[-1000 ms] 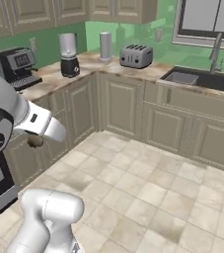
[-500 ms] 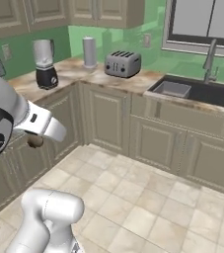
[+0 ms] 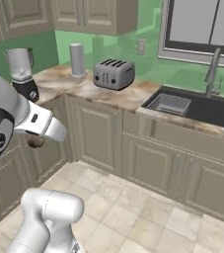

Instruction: Grab the garlic and onion from the fridge, place them in the blender, close the lid, and turn on the blender to create a marinade.

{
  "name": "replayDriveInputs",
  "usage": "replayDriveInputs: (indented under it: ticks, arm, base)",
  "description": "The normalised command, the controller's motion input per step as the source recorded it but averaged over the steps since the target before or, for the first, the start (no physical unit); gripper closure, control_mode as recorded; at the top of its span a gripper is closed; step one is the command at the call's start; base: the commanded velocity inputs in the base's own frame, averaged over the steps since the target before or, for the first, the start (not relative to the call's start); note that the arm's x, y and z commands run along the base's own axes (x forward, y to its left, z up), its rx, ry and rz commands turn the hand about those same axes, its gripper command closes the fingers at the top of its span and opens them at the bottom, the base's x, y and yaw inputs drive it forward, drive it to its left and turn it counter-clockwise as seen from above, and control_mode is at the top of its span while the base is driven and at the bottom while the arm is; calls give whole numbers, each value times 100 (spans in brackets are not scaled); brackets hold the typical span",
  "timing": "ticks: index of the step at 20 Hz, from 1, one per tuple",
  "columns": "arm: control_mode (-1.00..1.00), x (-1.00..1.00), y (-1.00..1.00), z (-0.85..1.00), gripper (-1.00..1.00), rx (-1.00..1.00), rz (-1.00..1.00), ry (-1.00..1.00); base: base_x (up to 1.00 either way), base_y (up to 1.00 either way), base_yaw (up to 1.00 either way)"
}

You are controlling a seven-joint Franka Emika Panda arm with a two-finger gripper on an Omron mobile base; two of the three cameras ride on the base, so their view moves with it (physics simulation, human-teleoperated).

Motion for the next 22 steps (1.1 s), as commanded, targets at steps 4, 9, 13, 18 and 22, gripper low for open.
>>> replayDriveInputs:
  ticks: [4,9,13,18,22]
  arm:
    - [100,0,0,0,100,0,0,0]
    - [100,0,0,0,100,0,0,0]
    - [100,0,0,0,100,0,0,0]
    - [100,0,0,0,100,0,0,0]
    - [100,0,0,0,100,0,0,0]
  base:
    - [100,26,9]
    - [100,32,19]
    - [100,33,22]
    - [100,30,29]
    - [100,24,43]
